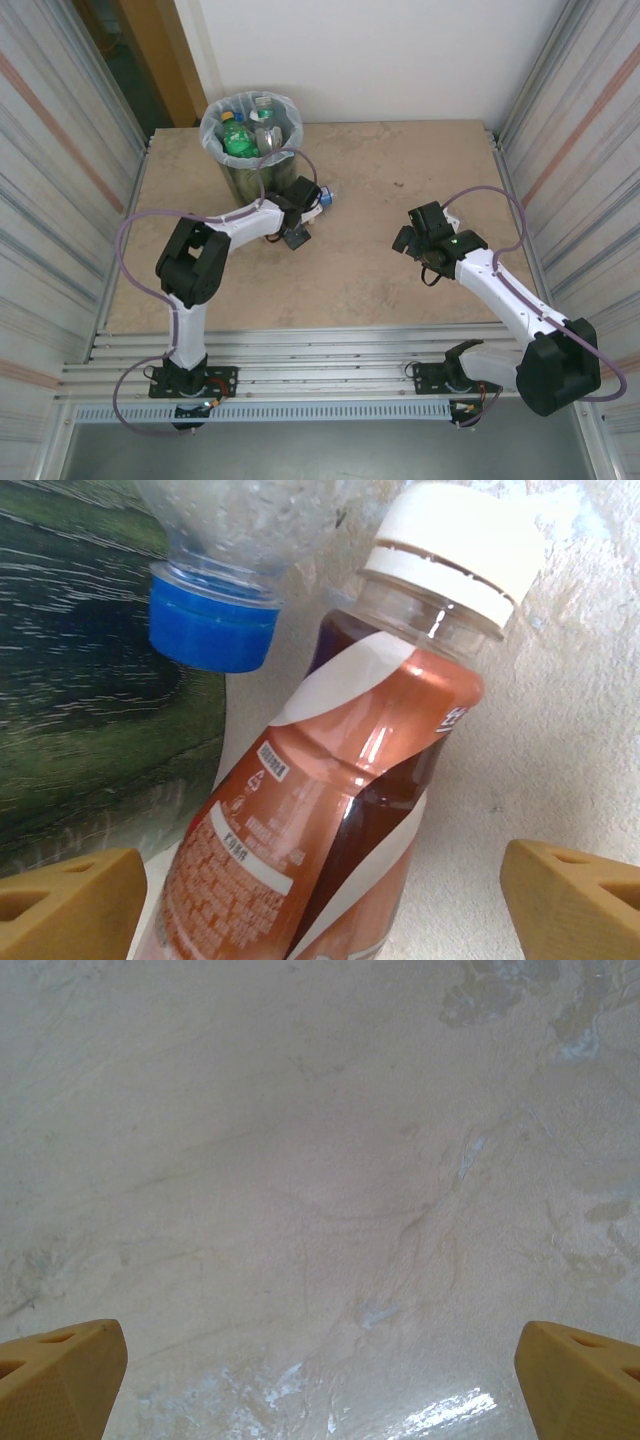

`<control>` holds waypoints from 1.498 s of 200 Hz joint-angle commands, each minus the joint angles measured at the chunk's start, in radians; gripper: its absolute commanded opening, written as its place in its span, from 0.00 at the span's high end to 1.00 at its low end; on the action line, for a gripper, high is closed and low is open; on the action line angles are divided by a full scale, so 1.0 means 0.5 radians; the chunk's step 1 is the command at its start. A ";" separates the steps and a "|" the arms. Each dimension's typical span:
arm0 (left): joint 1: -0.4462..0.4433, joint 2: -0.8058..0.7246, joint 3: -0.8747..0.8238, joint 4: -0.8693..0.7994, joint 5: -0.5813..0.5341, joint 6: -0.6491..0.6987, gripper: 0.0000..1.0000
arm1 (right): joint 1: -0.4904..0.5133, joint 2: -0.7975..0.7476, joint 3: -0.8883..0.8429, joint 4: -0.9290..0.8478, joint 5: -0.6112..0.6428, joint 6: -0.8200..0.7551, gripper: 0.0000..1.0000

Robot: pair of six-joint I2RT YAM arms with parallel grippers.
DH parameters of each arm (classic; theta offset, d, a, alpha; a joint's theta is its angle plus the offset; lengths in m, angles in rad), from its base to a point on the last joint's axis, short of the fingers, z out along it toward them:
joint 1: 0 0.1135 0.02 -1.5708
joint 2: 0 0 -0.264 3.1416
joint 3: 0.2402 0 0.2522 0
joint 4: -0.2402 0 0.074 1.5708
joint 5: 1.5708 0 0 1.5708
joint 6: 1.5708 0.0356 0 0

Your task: Put the plastic bottles in the bin

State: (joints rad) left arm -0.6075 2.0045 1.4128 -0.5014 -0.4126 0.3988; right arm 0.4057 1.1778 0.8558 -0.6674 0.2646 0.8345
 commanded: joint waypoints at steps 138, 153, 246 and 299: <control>-0.034 0.098 0.050 -0.117 0.054 -0.055 0.17 | 0.011 0.021 0.005 -0.030 0.041 0.048 0.02; -0.040 0.108 0.067 -0.120 0.050 -0.051 0.17 | 0.010 0.019 0.003 -0.033 0.044 0.046 0.02; -0.071 0.233 0.196 -0.175 0.031 -0.012 0.17 | 0.008 0.001 -0.015 -0.046 0.058 0.046 0.02; -0.096 0.249 0.202 -0.199 0.027 -0.009 0.23 | 0.008 0.007 -0.021 -0.026 0.050 0.046 0.02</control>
State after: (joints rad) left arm -0.6403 2.0853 1.5017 -0.5972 -0.4126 0.3904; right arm 0.4057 1.1778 0.8558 -0.6666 0.2680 0.8345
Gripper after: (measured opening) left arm 0.775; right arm 0.981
